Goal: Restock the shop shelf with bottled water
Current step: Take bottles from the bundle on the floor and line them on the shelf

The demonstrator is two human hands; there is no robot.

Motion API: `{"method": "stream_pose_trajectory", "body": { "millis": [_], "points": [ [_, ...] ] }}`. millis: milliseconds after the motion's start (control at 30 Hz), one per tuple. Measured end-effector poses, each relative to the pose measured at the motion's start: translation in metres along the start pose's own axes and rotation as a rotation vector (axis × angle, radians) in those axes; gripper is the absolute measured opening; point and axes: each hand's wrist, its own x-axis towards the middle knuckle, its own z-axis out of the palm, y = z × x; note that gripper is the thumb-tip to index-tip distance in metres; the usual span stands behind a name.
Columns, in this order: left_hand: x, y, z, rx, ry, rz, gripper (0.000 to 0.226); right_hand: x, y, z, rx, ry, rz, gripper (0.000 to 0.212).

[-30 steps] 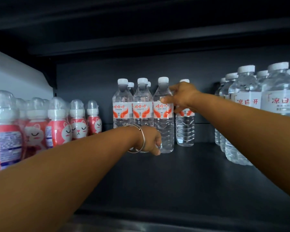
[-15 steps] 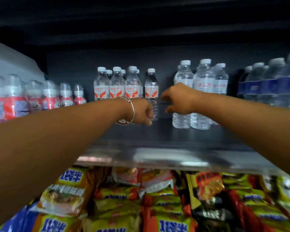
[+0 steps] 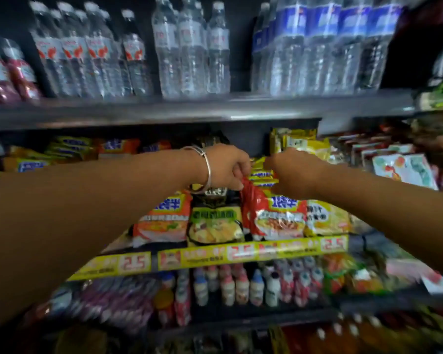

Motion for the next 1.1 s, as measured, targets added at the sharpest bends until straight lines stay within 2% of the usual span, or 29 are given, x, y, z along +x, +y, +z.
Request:
{"method": "stream_pose_trajectory", "body": {
  "millis": [233, 333, 400, 533, 633, 733, 867, 1100],
  "points": [
    [0.034, 0.019, 0.167, 0.001, -0.297, 0.031, 0.042, -0.049, 0.033, 0.155, 0.097, -0.320, 0.096, 0.040],
    [0.045, 0.008, 0.249, -0.009, -0.415, 0.027, 0.038, -0.062, 0.036, 0.230, 0.155, -0.444, 0.118, 0.038],
    [0.044, -0.004, 0.308, -0.017, -0.468, 0.009, 0.036, -0.072, 0.034, 0.286, 0.191, -0.523, 0.127, 0.029],
    [0.034, -0.036, 0.433, -0.115, -0.634, -0.041, 0.042, -0.098, 0.020, 0.405, 0.295, -0.640, 0.175, 0.026],
    [0.019, -0.054, 0.521, -0.128, -0.661, -0.037, 0.036, -0.121, 0.005, 0.499, 0.375, -0.708, 0.251, 0.031],
    [0.001, -0.071, 0.604, -0.106, -0.726, -0.032, 0.040, -0.147, -0.014, 0.592, 0.444, -0.810, 0.298, 0.036],
    [-0.025, -0.091, 0.708, -0.071, -0.791, -0.018, 0.045, -0.182, -0.043, 0.697, 0.502, -0.903, 0.332, 0.052],
    [-0.048, -0.112, 0.825, -0.001, -0.844, -0.021, 0.050, -0.229, -0.085, 0.830, 0.529, -0.931, 0.357, 0.066]
  ]
}}
